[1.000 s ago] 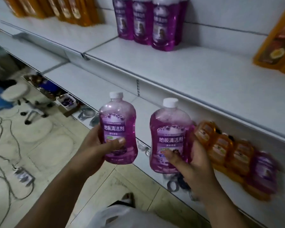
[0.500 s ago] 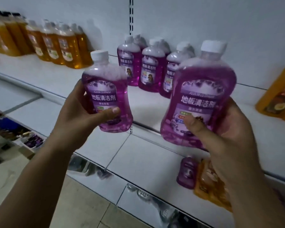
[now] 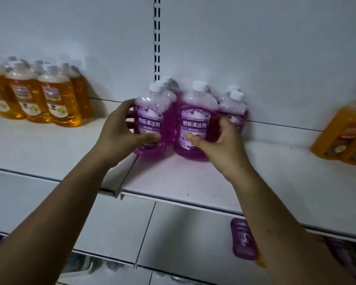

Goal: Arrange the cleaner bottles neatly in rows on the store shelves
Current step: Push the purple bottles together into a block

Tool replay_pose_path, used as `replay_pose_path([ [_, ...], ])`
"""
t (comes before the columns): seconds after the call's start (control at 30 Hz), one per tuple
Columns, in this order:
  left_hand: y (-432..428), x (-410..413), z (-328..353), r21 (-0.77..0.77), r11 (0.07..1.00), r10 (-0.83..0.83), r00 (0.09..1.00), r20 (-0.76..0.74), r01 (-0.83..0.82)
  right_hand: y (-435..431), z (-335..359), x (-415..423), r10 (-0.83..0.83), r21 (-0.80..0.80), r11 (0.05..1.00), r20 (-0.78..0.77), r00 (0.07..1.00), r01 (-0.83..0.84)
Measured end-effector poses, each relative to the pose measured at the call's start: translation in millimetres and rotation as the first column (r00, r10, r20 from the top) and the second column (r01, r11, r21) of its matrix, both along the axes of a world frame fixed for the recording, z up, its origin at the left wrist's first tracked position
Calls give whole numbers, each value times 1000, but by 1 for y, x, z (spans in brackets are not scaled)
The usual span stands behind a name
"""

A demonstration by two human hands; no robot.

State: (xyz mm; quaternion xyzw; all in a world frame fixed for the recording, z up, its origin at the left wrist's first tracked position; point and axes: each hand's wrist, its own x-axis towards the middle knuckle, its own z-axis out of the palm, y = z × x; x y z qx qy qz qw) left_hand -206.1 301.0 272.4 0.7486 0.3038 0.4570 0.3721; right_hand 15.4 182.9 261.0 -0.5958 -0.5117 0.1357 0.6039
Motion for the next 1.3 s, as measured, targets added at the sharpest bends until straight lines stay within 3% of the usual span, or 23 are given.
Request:
replay_pose_path([
  [0.43, 9, 18, -24, -87, 993, -81, 996, 44, 84, 4, -17, -9, -178, -110, 975, 145, 973, 195],
  [0.8, 18, 20, -27, 13, 996, -86, 992, -88, 87, 5, -18, -9, -226, -109, 960, 232, 946, 256],
  [1.03, 7, 11, -23, 45, 999, 13, 981, -192, -5, -9, -10, -9, -213, -112, 962, 262, 941, 249],
  [1.1, -7, 4, -16, 136, 985, 141, 959, -244, -110, -31, 1, -8, -225, -84, 964, 255, 940, 253],
  [1.17, -30, -1, -7, 333, 922, 297, 911, -285, -196, -59, 10, -3, -250, -29, 961, 347, 904, 277],
  [1.3, -82, 7, 0, 578, 803, 357, 893, -274, -144, -112, 14, 16, -253, -13, 951, 547, 798, 310],
])
